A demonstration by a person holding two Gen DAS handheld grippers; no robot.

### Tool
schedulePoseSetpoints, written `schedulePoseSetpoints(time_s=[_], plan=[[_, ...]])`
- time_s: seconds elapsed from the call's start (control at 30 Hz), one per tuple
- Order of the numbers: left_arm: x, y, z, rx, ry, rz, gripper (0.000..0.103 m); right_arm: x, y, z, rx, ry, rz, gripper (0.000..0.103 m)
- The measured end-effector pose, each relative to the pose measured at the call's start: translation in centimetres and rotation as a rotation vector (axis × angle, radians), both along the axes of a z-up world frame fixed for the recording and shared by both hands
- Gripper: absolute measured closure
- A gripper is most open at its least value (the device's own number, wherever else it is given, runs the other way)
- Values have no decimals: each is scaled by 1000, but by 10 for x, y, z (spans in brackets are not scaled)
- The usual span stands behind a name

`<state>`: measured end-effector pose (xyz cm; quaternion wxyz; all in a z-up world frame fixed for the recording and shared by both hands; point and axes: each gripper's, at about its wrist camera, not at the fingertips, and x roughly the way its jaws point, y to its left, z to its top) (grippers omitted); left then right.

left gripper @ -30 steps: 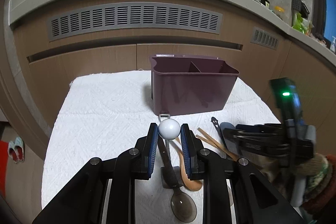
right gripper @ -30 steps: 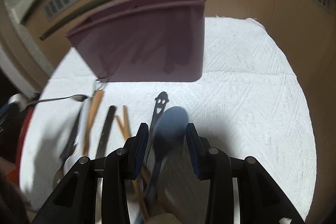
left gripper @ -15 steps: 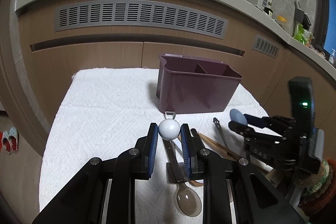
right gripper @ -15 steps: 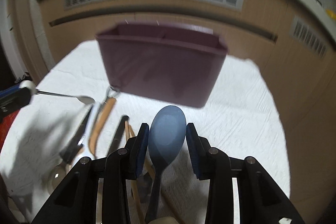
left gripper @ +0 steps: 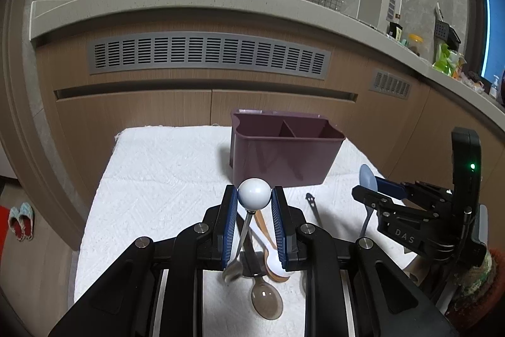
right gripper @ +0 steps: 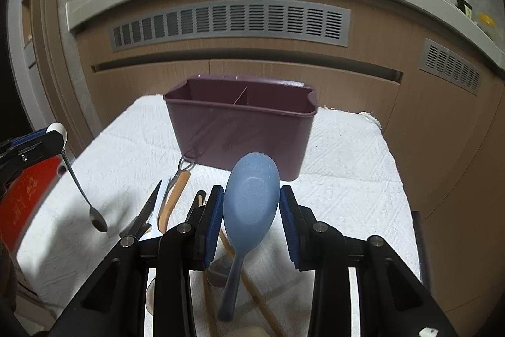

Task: Organize utensils
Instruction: 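Carry both held utensils over the maroon caddy and lower them in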

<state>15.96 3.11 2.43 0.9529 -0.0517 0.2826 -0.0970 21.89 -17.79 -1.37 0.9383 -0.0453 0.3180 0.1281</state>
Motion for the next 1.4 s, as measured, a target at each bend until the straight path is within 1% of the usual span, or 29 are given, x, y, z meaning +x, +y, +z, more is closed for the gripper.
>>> schedulePoseSetpoints(time_s=[0.1,0.17,0.23,0.27,0.33,0.37,0.4,0.43,0.5,0.57,0.7,0.8,0.9,1.0,1.07,1.13,1.17,1.2,1.23,1.27,1.3,1.4], plan=[[0,-1,8,-7,-7,2,80,-4,-10,6,41,-24,-1,70],[4,-1,18,-19,-20,-8,80,-6,-16,16,75,-57,-1,70],[14,-1,39,-37,-53,-25,80,-5,-21,39,102,-128,4,70],[22,0,58,-52,-87,-37,80,-3,-22,54,102,-171,4,70],[34,2,83,-80,-142,-47,80,5,-23,88,108,-250,13,70],[46,3,101,-103,-180,-59,80,10,-23,104,114,-283,21,70],[56,4,110,-118,-201,-70,80,18,-23,120,115,-316,28,70],[68,4,119,-140,-228,-79,80,23,-22,130,112,-337,28,70],[92,3,128,-156,-250,-90,80,40,-18,148,96,-385,6,70],[120,-2,125,-174,-237,-105,80,58,-14,152,81,-397,-7,70],[164,-12,98,-172,-167,-120,80,93,-7,138,53,-361,-34,70],[188,-18,65,-180,-95,-125,80,115,-4,111,24,-293,-43,70],[198,-25,36,-171,-47,-127,80,132,4,74,-28,-211,-32,70],[203,-33,8,-158,-6,-141,80,141,11,45,-53,-150,-17,70],[208,-38,-8,-147,35,-149,80,145,12,32,-61,-110,-12,70],[210,-42,-17,-132,52,-150,78,153,14,21,-57,-42,15,70],[210,-42,-18,-127,48,-149,75,157,15,16,-53,-1,32,70],[208,-43,-19,-123,37,-145,72,157,15,14,-57,15,33,70],[206,-42,-19,-124,30,-142,66,157,15,13,-74,18,23,70],[204,-42,-17,-128,19,-140,63,155,15,14,-94,12,14,70],[203,-41,-14,-130,15,-139,62,151,14,18,-104,-3,10,70],[194,-42,-3,-119,-4,-132,61,140,9,34,-81,-47,15,70]])
